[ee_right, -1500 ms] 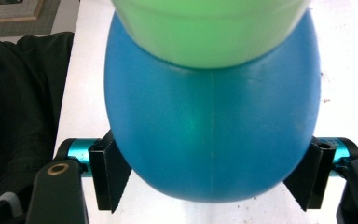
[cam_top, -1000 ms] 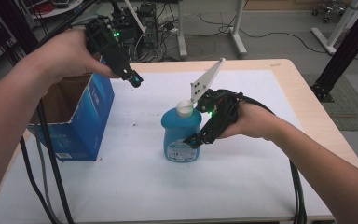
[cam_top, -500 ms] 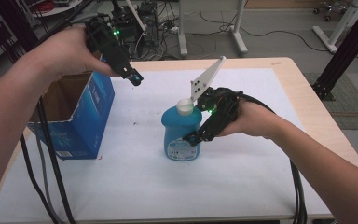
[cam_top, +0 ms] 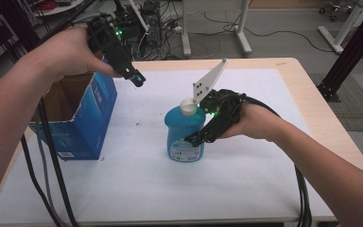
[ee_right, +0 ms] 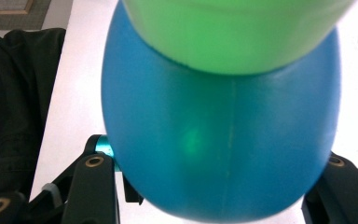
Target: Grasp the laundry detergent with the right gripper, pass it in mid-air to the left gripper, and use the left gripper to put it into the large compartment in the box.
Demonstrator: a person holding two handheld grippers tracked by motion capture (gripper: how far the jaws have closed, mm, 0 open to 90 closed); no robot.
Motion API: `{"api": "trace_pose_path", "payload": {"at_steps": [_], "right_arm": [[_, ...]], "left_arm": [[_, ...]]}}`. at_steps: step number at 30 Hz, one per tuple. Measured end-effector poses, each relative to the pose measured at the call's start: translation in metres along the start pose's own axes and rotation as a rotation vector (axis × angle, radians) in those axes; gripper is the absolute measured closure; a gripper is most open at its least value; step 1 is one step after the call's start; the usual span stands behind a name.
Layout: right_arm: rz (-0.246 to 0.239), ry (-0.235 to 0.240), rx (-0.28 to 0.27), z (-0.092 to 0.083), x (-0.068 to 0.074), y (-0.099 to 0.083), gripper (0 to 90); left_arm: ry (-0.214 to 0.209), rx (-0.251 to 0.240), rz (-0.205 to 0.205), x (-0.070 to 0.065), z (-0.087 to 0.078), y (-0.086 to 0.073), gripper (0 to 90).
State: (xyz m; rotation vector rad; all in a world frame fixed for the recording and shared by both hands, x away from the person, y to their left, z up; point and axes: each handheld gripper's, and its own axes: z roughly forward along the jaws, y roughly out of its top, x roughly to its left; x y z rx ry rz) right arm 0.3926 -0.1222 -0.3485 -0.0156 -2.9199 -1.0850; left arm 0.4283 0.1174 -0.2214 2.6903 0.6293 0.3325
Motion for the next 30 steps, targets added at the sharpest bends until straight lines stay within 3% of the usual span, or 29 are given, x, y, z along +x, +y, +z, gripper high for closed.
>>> {"api": "trace_pose_path", "payload": {"at_steps": [9, 14, 22, 30], "right_arm": [[-0.006, -0.016, -0.018, -0.001, -0.001, -0.001, 46.5], [0.02, -0.008, -0.013, -0.001, -0.004, 0.0, 46.7], [0.047, -0.016, 0.0, -0.009, -0.009, 0.014, 46.8], [0.039, -0.032, 0.012, -0.027, -0.014, 0.04, 46.9]], "left_arm": [[-0.004, -0.01, 0.007, -0.004, -0.001, 0.001, 14.9], [-0.023, -0.023, 0.025, -0.006, -0.004, 0.001, 14.9], [-0.086, -0.036, 0.095, -0.015, -0.009, 0.007, 14.9], [-0.141, -0.043, 0.173, -0.026, -0.019, 0.022, 14.9]]}}
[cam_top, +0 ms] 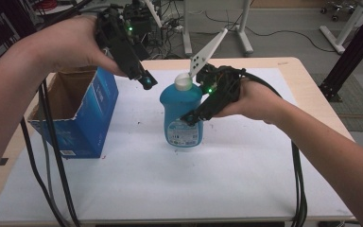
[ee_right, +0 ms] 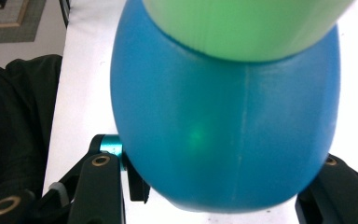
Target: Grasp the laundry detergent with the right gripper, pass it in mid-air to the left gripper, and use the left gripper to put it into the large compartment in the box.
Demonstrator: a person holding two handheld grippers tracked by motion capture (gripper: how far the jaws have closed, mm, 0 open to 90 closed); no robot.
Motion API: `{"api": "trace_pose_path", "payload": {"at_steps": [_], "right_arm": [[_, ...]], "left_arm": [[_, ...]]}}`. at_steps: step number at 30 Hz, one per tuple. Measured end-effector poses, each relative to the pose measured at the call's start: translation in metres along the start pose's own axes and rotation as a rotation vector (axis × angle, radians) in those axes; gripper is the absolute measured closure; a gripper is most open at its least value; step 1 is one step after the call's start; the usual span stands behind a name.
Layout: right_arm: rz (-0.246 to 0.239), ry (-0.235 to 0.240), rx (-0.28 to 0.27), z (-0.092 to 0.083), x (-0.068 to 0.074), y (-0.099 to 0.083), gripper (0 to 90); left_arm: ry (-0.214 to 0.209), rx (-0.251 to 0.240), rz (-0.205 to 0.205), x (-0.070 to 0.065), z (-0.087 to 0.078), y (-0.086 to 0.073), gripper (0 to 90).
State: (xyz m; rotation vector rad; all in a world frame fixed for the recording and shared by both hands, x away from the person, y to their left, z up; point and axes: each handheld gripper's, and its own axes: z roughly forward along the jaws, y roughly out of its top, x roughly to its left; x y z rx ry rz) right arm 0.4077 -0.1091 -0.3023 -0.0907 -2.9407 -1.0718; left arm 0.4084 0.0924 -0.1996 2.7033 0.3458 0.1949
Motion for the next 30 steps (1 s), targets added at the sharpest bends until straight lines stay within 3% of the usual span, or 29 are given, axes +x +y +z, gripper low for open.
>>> {"api": "trace_pose_path", "payload": {"at_steps": [8, 12, 19, 30], "right_arm": [[-0.014, -0.008, -0.011, -0.015, -0.002, 0.026, 46.9], [-0.022, -0.01, 0.008, -0.02, 0.0, 0.037, 46.9], [-0.024, -0.003, 0.017, -0.023, 0.001, 0.046, 46.9], [-0.022, 0.001, 0.017, -0.024, -0.001, 0.045, 46.9]], "left_arm": [[-0.04, 0.008, 0.057, -0.003, -0.003, 0.016, 14.9], [-0.063, 0.017, 0.084, -0.006, -0.001, 0.023, 15.0], [-0.098, 0.023, 0.117, -0.011, 0.004, 0.029, 15.0], [-0.115, -0.001, 0.101, -0.013, 0.012, 0.034, 15.1]]}}
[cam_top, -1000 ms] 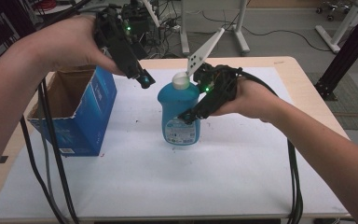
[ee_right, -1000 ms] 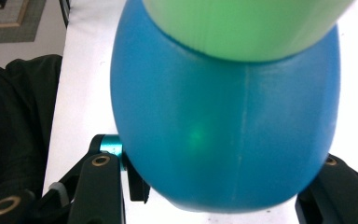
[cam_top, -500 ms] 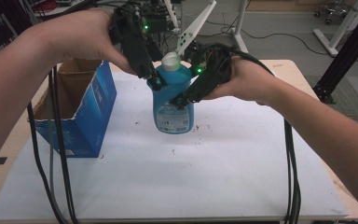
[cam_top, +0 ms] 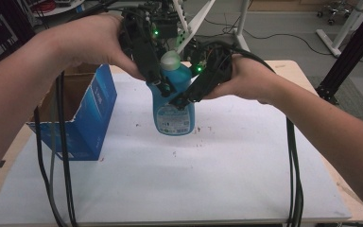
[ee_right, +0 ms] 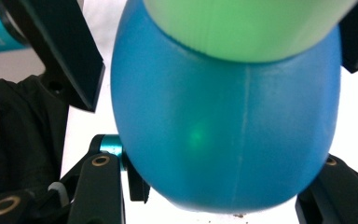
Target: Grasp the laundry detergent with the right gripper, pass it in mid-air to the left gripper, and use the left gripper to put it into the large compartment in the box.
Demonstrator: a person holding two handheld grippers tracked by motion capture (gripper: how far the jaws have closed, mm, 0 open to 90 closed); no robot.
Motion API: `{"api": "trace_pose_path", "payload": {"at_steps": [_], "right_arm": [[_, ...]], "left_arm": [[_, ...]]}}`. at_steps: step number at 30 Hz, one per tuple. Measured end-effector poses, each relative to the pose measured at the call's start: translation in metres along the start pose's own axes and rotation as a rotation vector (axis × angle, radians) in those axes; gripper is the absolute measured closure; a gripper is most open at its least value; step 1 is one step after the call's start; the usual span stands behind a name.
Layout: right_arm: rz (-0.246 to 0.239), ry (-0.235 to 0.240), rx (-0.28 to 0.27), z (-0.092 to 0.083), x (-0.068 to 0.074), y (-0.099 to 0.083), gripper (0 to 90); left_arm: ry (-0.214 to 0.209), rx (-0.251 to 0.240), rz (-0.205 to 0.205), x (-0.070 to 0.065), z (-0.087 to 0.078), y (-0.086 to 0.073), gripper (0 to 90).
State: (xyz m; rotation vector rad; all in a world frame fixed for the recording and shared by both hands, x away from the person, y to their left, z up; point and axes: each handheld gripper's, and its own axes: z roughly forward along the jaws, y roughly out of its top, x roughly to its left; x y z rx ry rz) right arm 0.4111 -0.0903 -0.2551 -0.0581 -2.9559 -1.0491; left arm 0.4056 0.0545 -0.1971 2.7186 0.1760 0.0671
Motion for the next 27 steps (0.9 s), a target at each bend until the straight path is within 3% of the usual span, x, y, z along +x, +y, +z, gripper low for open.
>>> {"api": "trace_pose_path", "payload": {"at_steps": [3, 5, 7, 8, 10, 11, 13, 21, 22, 23, 24, 27], "right_arm": [[0.003, -0.002, 0.0, -0.0001, -0.0007, -0.0007, 46.9], [0.018, 0.0, 0.005, -0.0011, -0.0004, -0.0011, 46.9], [0.0, -0.003, -0.004, -0.0007, -0.0018, -0.0015, 46.9], [0.039, 0.003, 0.007, -0.0023, 0.001, -0.0006, 46.9], [0.055, 0.008, 0.009, -0.0029, 0.0024, -0.0002, 46.8], [0.024, 0.008, 0.001, -0.0023, 0.0001, -0.0011, 46.9], [0.007, 0.011, -0.007, -0.0018, -0.0011, -0.0015, 46.9], [0.016, 0.01, -0.001, -0.0022, -0.0007, -0.0013, 46.9], [0.016, 0.01, -0.001, -0.0022, -0.0007, -0.0013, 46.9], [0.013, 0.011, -0.002, -0.0021, -0.0008, -0.0013, 46.9], [0.014, 0.01, -0.001, -0.0021, -0.0003, -0.0013, 46.9], [-0.004, 0.008, -0.009, -0.0012, -0.0019, -0.0014, 46.8]], "left_arm": [[0.013, -0.002, -0.006, 0.0003, 0.0008, 0.0006, 15.1], [0.007, -0.004, -0.005, 0.0013, 0.0016, 0.0005, 15.2], [-0.015, -0.019, -0.016, 0.0025, 0.003, -0.0003, 15.2], [-0.033, -0.053, -0.049, 0.0028, 0.0049, -0.0016, 15.8], [-0.038, -0.045, -0.036, 0.0046, 0.0039, -0.002, 15.9], [-0.037, -0.048, -0.036, 0.0052, 0.004, -0.0024, 16.4], [-0.041, -0.044, -0.028, 0.0056, 0.0037, -0.0027, 17.4], [-0.045, -0.043, -0.031, 0.0045, 0.005, -0.0018, 21.2], [-0.039, -0.101, -0.102, -0.001, 0.01, -0.0019, 21.2], [-0.041, -0.074, -0.075, 0.0013, 0.0086, -0.0018, 21.9], [-0.045, -0.094, -0.094, -0.0004, 0.0099, -0.0019, 24.3], [-0.04, -0.091, -0.092, 0.0, 0.0098, -0.0016, 24.5]]}}
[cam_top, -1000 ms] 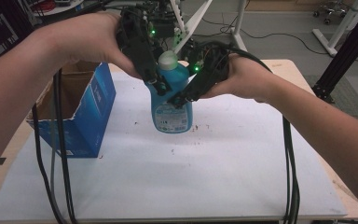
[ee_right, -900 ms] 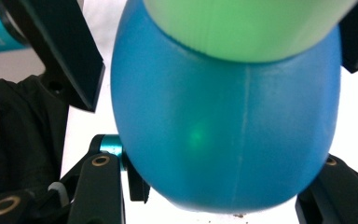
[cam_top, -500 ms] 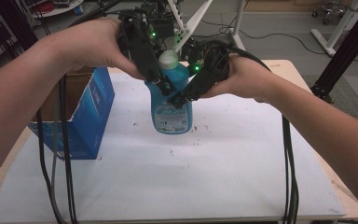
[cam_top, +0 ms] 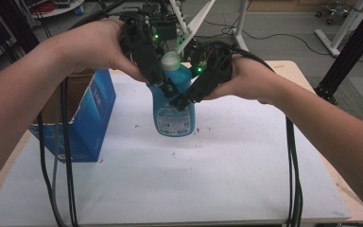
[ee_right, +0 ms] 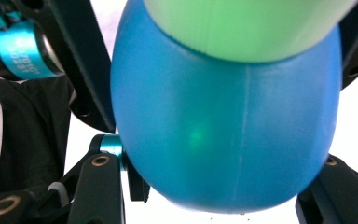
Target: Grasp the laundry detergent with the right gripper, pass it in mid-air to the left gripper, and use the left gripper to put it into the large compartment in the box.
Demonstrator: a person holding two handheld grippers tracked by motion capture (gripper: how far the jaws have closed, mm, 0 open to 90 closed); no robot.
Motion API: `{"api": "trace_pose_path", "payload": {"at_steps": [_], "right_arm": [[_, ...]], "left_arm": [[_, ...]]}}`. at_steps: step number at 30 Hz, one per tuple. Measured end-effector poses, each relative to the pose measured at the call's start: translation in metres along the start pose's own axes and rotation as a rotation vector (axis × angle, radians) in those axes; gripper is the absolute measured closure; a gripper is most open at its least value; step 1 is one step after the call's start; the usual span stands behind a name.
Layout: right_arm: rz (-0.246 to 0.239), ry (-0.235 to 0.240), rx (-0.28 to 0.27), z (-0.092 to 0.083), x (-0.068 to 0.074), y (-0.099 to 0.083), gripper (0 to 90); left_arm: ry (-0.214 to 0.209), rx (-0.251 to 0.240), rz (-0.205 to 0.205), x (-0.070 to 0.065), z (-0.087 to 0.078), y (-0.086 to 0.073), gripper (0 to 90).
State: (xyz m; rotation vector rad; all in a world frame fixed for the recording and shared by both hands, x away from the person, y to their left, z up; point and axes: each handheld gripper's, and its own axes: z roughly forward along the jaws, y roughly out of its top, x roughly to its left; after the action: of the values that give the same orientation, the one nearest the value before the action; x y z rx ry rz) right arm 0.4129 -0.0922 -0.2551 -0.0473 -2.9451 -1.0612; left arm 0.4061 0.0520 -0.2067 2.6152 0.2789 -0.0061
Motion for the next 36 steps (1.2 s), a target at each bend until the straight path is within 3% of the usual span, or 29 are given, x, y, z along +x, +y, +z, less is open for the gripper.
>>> {"api": "trace_pose_path", "payload": {"at_steps": [2, 3, 4, 5, 6, 7, 12, 19, 21, 22, 23, 24, 28, 32, 33, 36], "right_arm": [[0.004, 0.001, 0.001, -0.0001, -0.0001, -0.0002, 46.9], [0.028, 0.002, 0.015, -0.0012, 0.0017, -0.0002, 46.9], [0.028, 0.002, 0.015, -0.0012, 0.0018, -0.0003, 46.8], [0.028, 0.002, 0.015, -0.0012, 0.0016, -0.0003, 46.8], [0.027, 0.001, 0.014, -0.0013, 0.0016, -0.0002, 46.8], [0.019, 0.001, 0.008, -0.0009, 0.0009, -0.0002, 46.8], [0.019, 0.004, 0.002, -0.0012, 0.0002, -0.0004, 46.8], [0.019, 0.003, 0.002, -0.0015, 0.0002, -0.0004, 46.8], [0.018, 0.004, 0.001, -0.0015, 0.0004, -0.0003, 46.8], [0.018, 0.004, 0.001, -0.0015, 0.0004, -0.0003, 46.8], [0.015, 0.005, 0.001, -0.0014, 0.0002, -0.0004, 46.8], [0.018, 0.003, 0.001, -0.0015, 0.0004, -0.0003, 46.8], [0.002, 0.005, -0.009, -0.0005, -0.0014, -0.0003, 46.8], [0.018, 0.005, 0.003, -0.0006, 0.0004, -0.0003, 46.8], [-0.007, 0.003, -0.009, 0.0004, -0.0017, -0.0001, 46.8], [0.008, 0.002, -0.003, -0.0003, -0.0008, -0.0002, 46.7]], "left_arm": [[0.004, -0.005, -0.007, -0.0003, 0.0007, 0.0, 25.4], [0.01, 0.033, 0.039, 0.0029, -0.0018, 0.0006, 25.4], [0.003, 0.003, 0.002, 0.0003, 0.0002, 0.0002, 25.5], [0.006, 0.016, 0.019, 0.0016, -0.0008, 0.0003, 26.8], [0.004, -0.003, -0.004, -0.0002, 0.0004, 0.0001, 26.9], [0.008, 0.03, 0.033, 0.0027, -0.0018, 0.0006, 26.9], [0.011, 0.005, 0.002, 0.0007, 0.0, -0.0006, 27.4], [0.012, -0.003, -0.007, 0.0, 0.0002, -0.0009, 29.9], [0.013, -0.001, 0.0, 0.0, -0.0002, -0.0009, 31.5], [0.002, 0.045, 0.051, 0.0037, -0.0038, -0.0001, 31.5], [0.011, 0.0, -0.001, 0.0002, -0.0004, -0.001, 31.5], [0.0, 0.053, 0.058, 0.0046, -0.0045, 0.0, 31.5], [-0.002, 0.045, 0.05, 0.0038, -0.0051, -0.0002, 33.3], [0.001, 0.041, 0.048, 0.0038, -0.0055, -0.0002, 33.4], [0.0, 0.036, 0.041, 0.0032, -0.005, -0.0005, 33.4], [0.004, 0.05, 0.059, 0.0048, -0.0065, -0.0006, 34.9]]}}
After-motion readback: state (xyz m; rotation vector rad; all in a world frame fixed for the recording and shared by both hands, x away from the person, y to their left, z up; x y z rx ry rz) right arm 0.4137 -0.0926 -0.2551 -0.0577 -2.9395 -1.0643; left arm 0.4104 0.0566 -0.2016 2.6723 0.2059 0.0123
